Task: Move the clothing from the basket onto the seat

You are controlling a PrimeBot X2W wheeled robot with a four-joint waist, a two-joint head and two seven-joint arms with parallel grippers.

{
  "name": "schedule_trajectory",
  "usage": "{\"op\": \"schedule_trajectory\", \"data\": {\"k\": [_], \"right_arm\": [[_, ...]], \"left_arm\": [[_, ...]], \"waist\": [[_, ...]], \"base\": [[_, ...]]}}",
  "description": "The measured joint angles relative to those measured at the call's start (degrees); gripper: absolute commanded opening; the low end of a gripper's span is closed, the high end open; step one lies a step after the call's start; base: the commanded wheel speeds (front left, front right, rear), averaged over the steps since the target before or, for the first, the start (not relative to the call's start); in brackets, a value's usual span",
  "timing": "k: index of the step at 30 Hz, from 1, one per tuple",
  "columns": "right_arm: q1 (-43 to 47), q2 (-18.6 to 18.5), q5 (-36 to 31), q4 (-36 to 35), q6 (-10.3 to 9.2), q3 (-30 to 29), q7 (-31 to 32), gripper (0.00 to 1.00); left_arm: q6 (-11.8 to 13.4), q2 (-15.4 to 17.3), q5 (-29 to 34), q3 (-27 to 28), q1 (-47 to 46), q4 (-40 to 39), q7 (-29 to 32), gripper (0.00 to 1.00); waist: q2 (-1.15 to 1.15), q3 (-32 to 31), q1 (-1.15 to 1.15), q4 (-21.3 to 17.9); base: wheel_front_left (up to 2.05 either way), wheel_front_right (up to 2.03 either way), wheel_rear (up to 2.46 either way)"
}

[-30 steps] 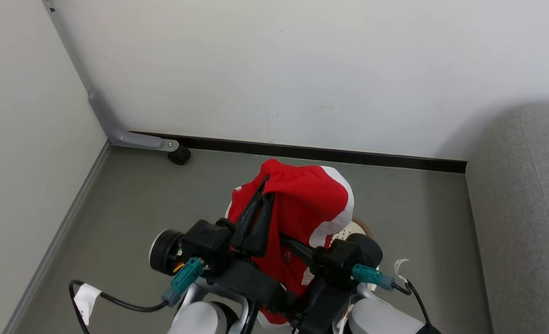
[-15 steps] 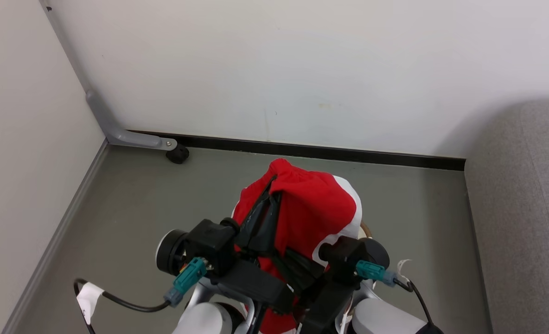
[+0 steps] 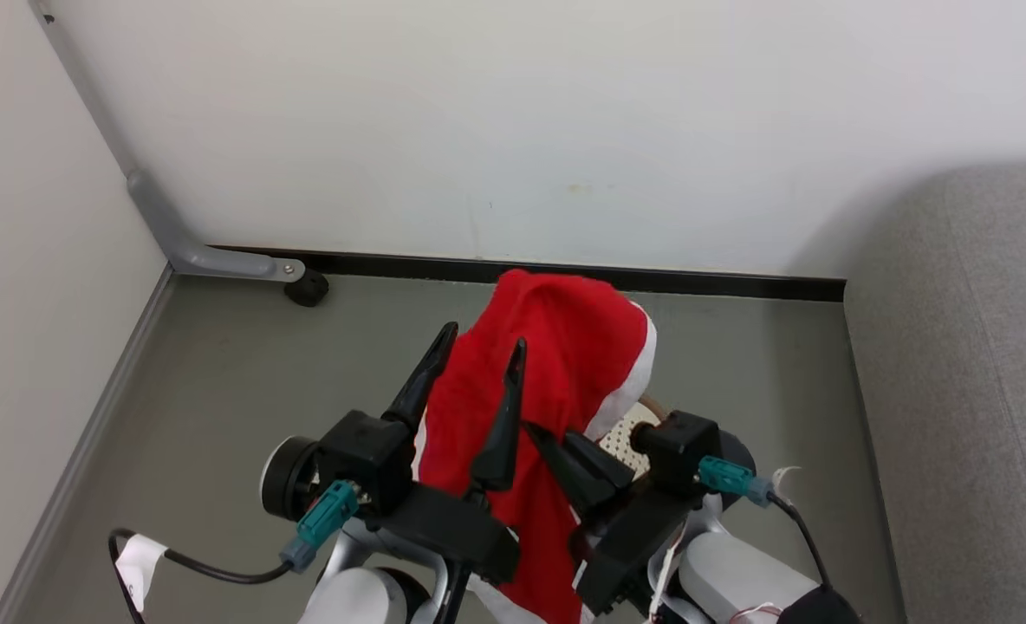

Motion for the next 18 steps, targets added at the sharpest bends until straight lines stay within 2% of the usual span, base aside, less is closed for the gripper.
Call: {"op": "schedule_trajectory", "data": {"k": [10, 14, 18], "right_arm": [[0.12, -0.43, -0.38, -0.57, 0.08, -6.22, 0.0, 0.0], [0.38, -1.26, -0.82, -1.2, 0.11, -7.53, 0.0, 0.0], [1.42, -1.29, -2.18, -1.86, 0.36, -8.04, 0.0, 0.0]], "left_arm": [[-0.15, 2.55, 1.43, -0.31, 3.32, 1.47, -1.64, 1.0], [-2.03, 3.91, 1.43, -0.91, 4.65, 1.98, -3.08, 1.0], [-2.49, 4.82, 1.47, -1.38, 6.66, 2.56, -3.72, 1.0]], "waist": [[0.0, 0.27, 0.0, -3.33], [0.0, 0.32, 0.0, -4.94], [0.0, 0.41, 0.0, -6.73]], "base": [[0.0, 0.0, 0.0], [0.0, 0.0, 0.0], [0.0, 0.0, 0.0]]}}
